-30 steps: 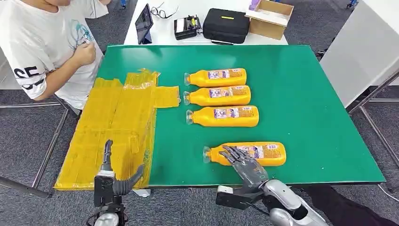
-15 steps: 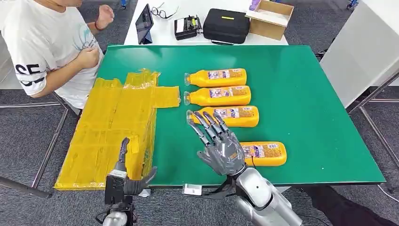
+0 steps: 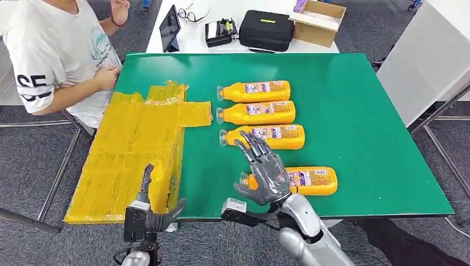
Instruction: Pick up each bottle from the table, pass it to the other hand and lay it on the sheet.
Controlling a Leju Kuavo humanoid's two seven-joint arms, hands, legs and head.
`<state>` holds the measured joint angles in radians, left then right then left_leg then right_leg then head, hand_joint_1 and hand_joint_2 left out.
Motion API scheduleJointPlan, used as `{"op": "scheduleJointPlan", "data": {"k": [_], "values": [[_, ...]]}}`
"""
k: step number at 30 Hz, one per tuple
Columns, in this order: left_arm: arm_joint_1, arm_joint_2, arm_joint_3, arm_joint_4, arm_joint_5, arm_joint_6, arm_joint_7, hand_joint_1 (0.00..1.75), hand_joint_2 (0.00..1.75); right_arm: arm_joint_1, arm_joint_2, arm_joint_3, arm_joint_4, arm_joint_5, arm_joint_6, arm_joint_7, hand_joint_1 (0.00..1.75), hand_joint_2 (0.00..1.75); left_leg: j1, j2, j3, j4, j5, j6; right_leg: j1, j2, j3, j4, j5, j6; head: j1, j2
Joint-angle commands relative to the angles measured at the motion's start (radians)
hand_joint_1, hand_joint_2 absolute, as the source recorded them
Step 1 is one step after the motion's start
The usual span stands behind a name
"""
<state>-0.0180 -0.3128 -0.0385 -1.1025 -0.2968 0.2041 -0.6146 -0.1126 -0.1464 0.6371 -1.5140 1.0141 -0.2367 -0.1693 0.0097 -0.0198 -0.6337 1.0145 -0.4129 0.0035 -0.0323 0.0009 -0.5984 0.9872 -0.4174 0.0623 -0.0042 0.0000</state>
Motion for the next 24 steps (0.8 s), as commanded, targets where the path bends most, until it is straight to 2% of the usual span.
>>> {"op": "scheduleJointPlan", "data": {"k": [1,3,6,9,12,13,16,24], "values": [[0.027,0.007,0.061,-0.013,-0.002,0.011,-0.003,0.00,1.75,0.195,-0.182,-0.169,-0.242,-0.082,0.125,0.035,0.00,1.75,0.000,-0.004,0.002,0.000,-0.001,0.001,0.001,-0.005,0.004,-0.001,-0.002,-0.002,0.000,0.000],[0.032,0.007,0.065,-0.016,-0.005,0.011,-0.004,0.00,1.75,0.237,-0.202,-0.197,-0.275,-0.094,0.133,0.035,0.00,1.75,0.001,-0.005,0.006,0.001,-0.005,0.002,0.002,-0.007,0.010,-0.002,-0.005,-0.004,0.000,0.000],[0.031,0.006,0.065,-0.016,-0.005,0.011,-0.005,0.00,1.75,0.234,-0.196,-0.195,-0.273,-0.094,0.134,0.035,0.00,1.75,-0.001,-0.001,0.001,0.000,-0.003,0.002,0.000,-0.002,0.003,-0.001,-0.002,-0.002,0.000,0.000],[0.035,0.005,0.073,-0.016,-0.009,0.010,-0.006,0.00,1.75,0.273,-0.226,-0.216,-0.300,-0.098,0.152,0.079,0.00,1.75,-0.001,0.001,0.003,0.001,-0.004,0.001,0.001,0.000,0.005,-0.001,-0.002,-0.003,0.000,0.000],[0.040,0.006,0.080,-0.020,-0.018,0.012,-0.005,0.00,1.75,0.308,-0.254,-0.246,-0.324,-0.110,0.155,0.114,0.00,1.75,-0.001,-0.002,0.003,0.000,-0.004,0.001,0.001,-0.003,0.004,-0.001,-0.002,-0.002,0.000,0.000],[0.041,0.006,0.083,-0.018,-0.025,0.010,-0.004,0.00,1.75,0.314,-0.275,-0.249,-0.328,-0.144,0.188,0.126,0.00,1.75,-0.002,-0.002,0.002,0.000,-0.003,0.001,0.000,-0.003,0.003,-0.001,-0.002,-0.002,0.000,0.000],[0.035,0.009,0.080,-0.002,-0.037,0.005,0.001,0.00,1.75,0.304,-0.306,-0.274,-0.313,-0.177,0.205,0.126,0.00,1.75,-0.002,0.001,0.003,0.000,-0.004,0.002,0.000,0.000,0.004,-0.002,-0.002,-0.002,0.000,0.000],[0.035,0.010,0.079,0.000,-0.037,0.005,0.001,0.00,1.75,0.296,-0.307,-0.280,-0.303,-0.185,0.212,0.126,0.00,1.75,-0.002,0.001,0.003,0.000,-0.003,0.002,0.000,0.000,0.004,-0.002,-0.002,-0.002,0.000,0.000]]}}
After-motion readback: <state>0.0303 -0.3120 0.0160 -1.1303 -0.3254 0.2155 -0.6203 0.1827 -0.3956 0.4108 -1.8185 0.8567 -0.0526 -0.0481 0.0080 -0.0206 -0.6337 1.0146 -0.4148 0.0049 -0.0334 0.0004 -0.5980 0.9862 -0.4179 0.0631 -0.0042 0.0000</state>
